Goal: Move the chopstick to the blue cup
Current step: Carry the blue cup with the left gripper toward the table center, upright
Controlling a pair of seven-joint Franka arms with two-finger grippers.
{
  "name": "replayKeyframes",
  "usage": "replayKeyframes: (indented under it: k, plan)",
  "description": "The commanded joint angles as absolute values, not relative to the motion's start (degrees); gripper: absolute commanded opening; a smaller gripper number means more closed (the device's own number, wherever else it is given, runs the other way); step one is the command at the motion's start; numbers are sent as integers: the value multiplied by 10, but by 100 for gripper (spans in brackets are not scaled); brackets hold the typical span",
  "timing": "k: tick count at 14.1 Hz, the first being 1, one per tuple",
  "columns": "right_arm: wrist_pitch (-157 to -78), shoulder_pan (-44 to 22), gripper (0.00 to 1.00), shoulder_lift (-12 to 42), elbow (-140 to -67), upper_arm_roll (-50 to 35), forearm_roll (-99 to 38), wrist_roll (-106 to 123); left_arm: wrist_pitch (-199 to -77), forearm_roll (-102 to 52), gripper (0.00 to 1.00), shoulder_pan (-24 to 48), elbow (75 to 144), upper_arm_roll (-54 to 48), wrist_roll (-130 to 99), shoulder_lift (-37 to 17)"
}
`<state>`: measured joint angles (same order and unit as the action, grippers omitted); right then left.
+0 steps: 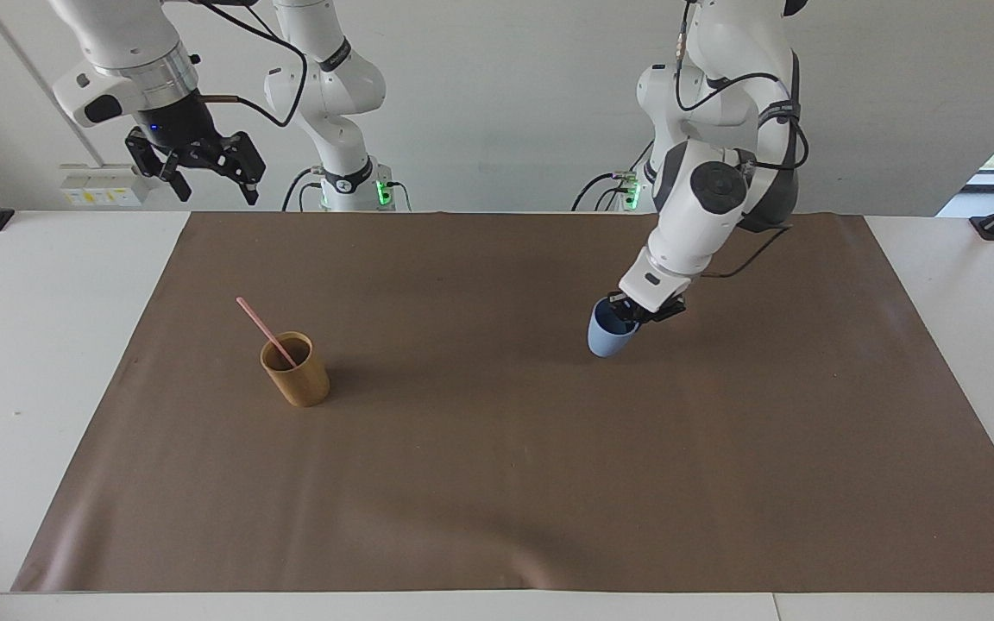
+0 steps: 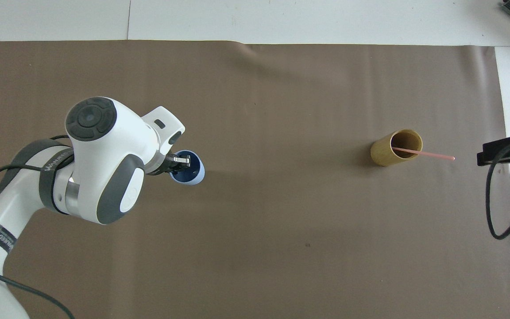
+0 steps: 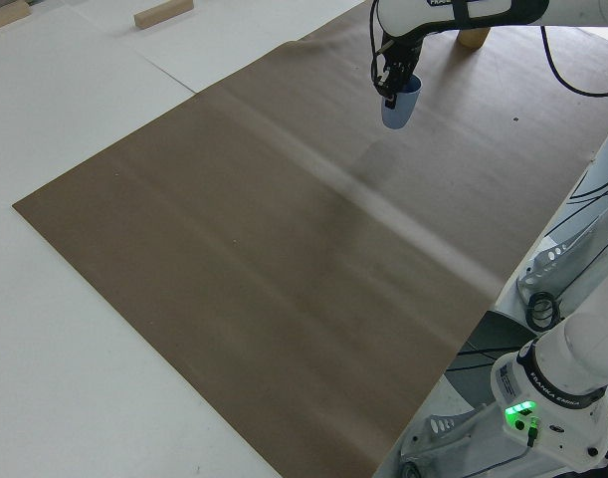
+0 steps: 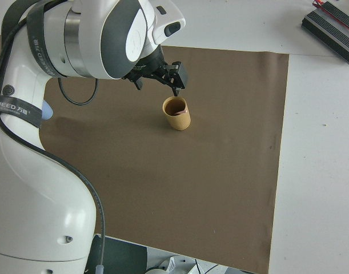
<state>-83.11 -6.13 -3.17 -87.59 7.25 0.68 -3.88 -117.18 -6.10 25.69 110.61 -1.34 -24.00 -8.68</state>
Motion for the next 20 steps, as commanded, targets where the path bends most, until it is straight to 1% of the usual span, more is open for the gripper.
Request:
replayKeyframes:
  k: [1,5,6,11,15,16,17,19,20]
  plan:
    - [-835,-55,100,-39,-884,70,2,-28,-1177,-49,0,328,1106,-2,-341,-85]
    - [-842,-55,100,-39,-885,70,5,-25,-1193,-50,0,396,1096,-4,-420,-105]
    - [-863,-57,100,-40,-889,70,4,-26,-1194,-50,0,410,1098,-4,-425,-105]
    - [-955,-58,100,-21,-921,70,0,-25,-1219,-53,0,439,1102,-5,-445,-117]
    - [-969,-53,100,13,-925,70,0,19,-1221,-53,0,439,1109,-5,-436,-117]
    - [-970,-49,100,21,-931,70,1,66,-1221,-53,17,439,1108,-5,-434,-118]
    - [-970,-46,100,28,-938,71,2,117,-1223,-53,49,439,1107,-5,-427,-118]
    - [-970,-41,100,32,-962,71,11,211,-1229,-54,63,438,1105,-4,-428,-119]
    - [-969,-40,100,29,-974,72,11,255,-1229,-53,76,436,1103,-4,-427,-118]
